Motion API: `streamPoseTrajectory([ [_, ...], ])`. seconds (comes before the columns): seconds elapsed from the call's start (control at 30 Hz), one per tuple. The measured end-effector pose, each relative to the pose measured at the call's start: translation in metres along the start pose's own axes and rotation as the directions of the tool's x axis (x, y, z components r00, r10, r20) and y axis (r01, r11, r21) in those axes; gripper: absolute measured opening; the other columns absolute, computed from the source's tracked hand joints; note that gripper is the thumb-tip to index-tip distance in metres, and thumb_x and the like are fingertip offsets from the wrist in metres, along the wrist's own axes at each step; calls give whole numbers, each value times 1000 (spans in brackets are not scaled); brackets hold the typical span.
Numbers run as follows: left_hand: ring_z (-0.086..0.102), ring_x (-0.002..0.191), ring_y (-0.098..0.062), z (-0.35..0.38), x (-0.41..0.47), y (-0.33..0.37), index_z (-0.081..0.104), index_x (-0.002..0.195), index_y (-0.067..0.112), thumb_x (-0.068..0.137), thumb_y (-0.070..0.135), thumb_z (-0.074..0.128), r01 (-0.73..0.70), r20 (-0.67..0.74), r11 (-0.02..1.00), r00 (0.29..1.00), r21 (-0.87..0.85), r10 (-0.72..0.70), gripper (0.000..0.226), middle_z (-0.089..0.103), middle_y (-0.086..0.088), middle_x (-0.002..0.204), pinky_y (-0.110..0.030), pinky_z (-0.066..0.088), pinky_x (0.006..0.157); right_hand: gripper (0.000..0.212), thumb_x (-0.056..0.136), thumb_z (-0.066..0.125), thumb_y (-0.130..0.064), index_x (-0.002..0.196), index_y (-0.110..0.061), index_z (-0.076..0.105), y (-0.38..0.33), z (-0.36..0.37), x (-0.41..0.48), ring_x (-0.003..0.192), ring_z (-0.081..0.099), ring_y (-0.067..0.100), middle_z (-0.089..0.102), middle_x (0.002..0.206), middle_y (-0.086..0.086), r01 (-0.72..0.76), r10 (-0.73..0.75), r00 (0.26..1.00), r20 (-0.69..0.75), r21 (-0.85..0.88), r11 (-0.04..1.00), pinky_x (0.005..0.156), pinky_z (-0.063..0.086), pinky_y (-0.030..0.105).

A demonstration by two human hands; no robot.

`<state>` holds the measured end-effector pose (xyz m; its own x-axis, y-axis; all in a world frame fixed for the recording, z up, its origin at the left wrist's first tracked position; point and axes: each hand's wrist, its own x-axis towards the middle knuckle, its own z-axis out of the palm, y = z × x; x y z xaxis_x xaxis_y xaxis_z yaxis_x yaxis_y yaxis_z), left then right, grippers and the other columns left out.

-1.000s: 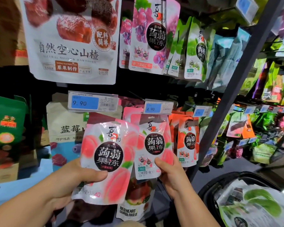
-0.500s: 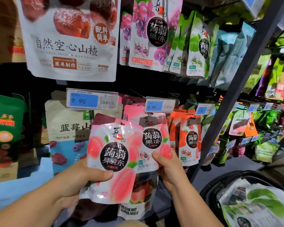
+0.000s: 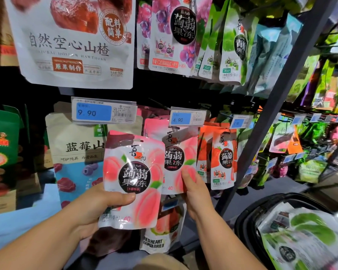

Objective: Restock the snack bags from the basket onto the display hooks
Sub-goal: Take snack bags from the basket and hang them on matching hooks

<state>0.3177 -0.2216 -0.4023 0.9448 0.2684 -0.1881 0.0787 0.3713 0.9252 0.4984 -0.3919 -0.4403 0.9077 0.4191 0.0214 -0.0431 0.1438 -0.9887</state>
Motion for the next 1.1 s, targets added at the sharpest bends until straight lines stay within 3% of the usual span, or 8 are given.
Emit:
streamPoseTrajectory([
  [0.1, 73, 82, -37, 3, 0, -1, 69, 105, -6, 26, 7, 97, 12, -1, 1000, 1000, 16, -12, 86, 73, -27, 96, -42, 61, 75, 36, 89, 68, -48, 111, -20, 68, 5, -5, 3, 106, 68, 23, 73, 112, 5, -4, -4, 994, -110, -70, 998, 100, 51, 51],
  [0.17, 71, 62, -21, 9, -2, 1, 69, 98, -7, 45, -8, 85, -18, -42, 1000, 999, 1, 18, 55, 74, -19, 78, -27, 57, 57, 29, 92, 64, -43, 107, -19, 63, 5, -8, -2, 102, 66, 22, 69, 110, 6, 15, -46, 976, -212, -145, 989, 93, 53, 41],
  [0.27, 68, 72, -22, 12, 3, -5, 71, 100, -1, 26, 16, 94, -47, -71, 998, 996, 45, 50, 79, 76, -13, 82, -32, 51, 75, 16, 96, 59, -40, 103, -25, 57, 1, -8, -22, 105, 58, 20, 62, 107, 0, 126, -212, 933, -291, -288, 949, 88, 47, 32],
  [0.47, 72, 62, -16, 40, 12, -13, 70, 97, 1, 64, -16, 76, -97, -68, 995, 993, -7, 97, 38, 76, -10, 79, -20, 53, 51, 36, 86, 56, -61, 105, -30, 60, -9, 4, -63, 89, 64, 9, 65, 96, -1, 165, -154, 986, 70, -221, 961, 82, 52, 31],
  [0.57, 74, 71, -21, 53, 20, -14, 70, 100, 1, 73, -16, 66, -129, -76, 991, 989, -37, 126, 31, 76, -15, 87, -26, 58, 58, 59, 65, 65, -65, 116, -37, 54, -9, 5, -68, 88, 66, 10, 67, 101, 1, 155, -118, 975, 187, -199, 968, 81, 54, 35],
  [0.67, 73, 89, -33, 63, 25, -15, 68, 109, -1, 61, -7, 70, -132, -40, 988, 991, -86, 129, 49, 74, -20, 100, -40, 60, 77, 71, 61, 75, -53, 124, -42, 45, -9, 0, -68, 101, 68, 7, 67, 116, -3, 174, -137, 969, 206, -175, 969, 90, 54, 34],
  [0.8, 74, 82, -28, 75, 32, -17, 66, 112, -1, 68, -14, 67, -150, -7, 986, 989, -76, 150, 46, 75, -19, 98, -35, 60, 69, 76, 61, 81, -54, 123, -68, 39, -12, -5, -69, 128, 54, 9, 53, 140, -11, 198, -162, 971, 174, -211, 957, 106, 48, 41],
  [1.1, 72, 98, -23, 91, 53, -11, 68, 112, 12, 86, 5, 70, -143, -24, 990, 989, 0, 143, 27, 76, -7, 102, -40, 54, 93, 78, 83, 74, -15, 145, -47, 38, -26, -12, -62, 142, 29, -7, 36, 150, -34, 391, -366, 918, 155, -189, 901, 123, 21, 45],
])
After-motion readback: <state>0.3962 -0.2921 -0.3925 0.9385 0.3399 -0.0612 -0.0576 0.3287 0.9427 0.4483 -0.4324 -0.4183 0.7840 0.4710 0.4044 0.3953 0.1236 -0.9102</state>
